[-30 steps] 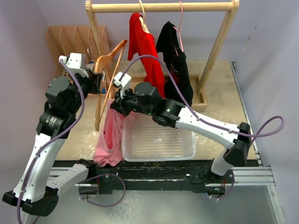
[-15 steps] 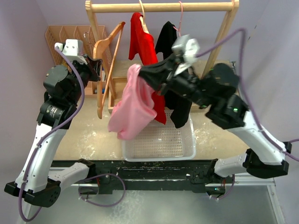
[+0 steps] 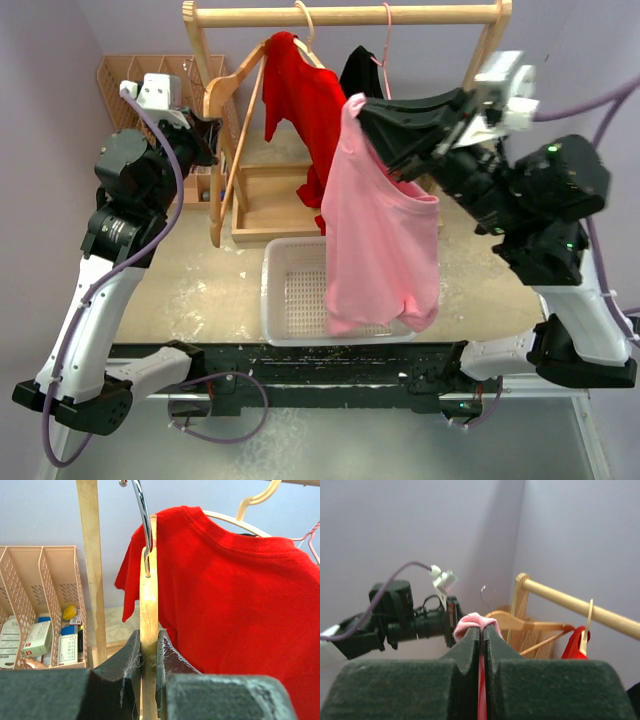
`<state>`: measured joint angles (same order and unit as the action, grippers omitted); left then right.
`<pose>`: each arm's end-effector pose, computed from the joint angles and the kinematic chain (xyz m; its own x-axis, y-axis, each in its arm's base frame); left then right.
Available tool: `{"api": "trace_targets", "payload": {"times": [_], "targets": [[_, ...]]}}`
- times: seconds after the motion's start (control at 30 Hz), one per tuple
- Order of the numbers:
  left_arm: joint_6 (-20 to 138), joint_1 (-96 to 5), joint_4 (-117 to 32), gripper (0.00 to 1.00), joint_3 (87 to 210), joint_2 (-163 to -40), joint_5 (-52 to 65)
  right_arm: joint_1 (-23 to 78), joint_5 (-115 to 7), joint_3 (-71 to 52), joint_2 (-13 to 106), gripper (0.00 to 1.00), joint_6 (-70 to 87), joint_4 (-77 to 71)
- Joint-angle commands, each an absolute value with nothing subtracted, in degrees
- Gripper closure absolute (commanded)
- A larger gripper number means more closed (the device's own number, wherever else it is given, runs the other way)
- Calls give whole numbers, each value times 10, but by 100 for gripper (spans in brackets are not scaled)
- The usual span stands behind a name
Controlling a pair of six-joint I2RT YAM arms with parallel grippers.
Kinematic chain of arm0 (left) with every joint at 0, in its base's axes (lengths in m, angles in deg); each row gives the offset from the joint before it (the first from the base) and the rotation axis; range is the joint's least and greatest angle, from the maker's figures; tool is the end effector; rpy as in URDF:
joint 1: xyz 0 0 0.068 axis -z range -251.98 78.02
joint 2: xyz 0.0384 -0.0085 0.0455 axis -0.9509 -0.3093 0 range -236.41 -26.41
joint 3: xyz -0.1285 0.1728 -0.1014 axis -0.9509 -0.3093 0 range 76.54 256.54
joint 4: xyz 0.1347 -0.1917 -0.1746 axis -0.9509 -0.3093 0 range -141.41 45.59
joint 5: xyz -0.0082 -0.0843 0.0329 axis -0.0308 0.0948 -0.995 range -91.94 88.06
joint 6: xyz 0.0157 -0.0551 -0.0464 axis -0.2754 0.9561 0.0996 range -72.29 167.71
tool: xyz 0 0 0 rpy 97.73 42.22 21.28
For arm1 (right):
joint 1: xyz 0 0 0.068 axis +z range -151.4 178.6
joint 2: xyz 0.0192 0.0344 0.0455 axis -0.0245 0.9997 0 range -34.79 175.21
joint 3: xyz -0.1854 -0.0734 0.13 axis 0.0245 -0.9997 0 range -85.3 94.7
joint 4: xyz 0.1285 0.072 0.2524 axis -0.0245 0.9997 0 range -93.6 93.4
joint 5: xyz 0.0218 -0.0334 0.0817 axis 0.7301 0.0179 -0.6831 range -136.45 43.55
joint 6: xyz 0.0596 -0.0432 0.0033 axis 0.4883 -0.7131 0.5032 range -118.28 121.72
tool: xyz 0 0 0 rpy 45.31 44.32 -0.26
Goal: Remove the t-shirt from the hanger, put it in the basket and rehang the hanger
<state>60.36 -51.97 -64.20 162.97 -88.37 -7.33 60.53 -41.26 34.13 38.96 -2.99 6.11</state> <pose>0.2608 -0.0888 0.4952 0.0195 -0.2391 -0.9708 0.2634 0.9379 -0.2257 0.1069 0.1886 0.6523 0.3448 0.4728 -0.8109 -0.8187 0.5741 -0.0134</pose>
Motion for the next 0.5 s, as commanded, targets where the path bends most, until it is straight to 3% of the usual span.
{"api": "trace_targets", "payload": {"times": [0.0, 0.47], "targets": [[600, -520, -601, 100, 1676, -896, -56, 606, -388, 299, 393, 100, -32, 31], [604, -520, -611, 100, 1718, -956, -38, 606, -420, 82, 350, 100, 53, -16]]}}
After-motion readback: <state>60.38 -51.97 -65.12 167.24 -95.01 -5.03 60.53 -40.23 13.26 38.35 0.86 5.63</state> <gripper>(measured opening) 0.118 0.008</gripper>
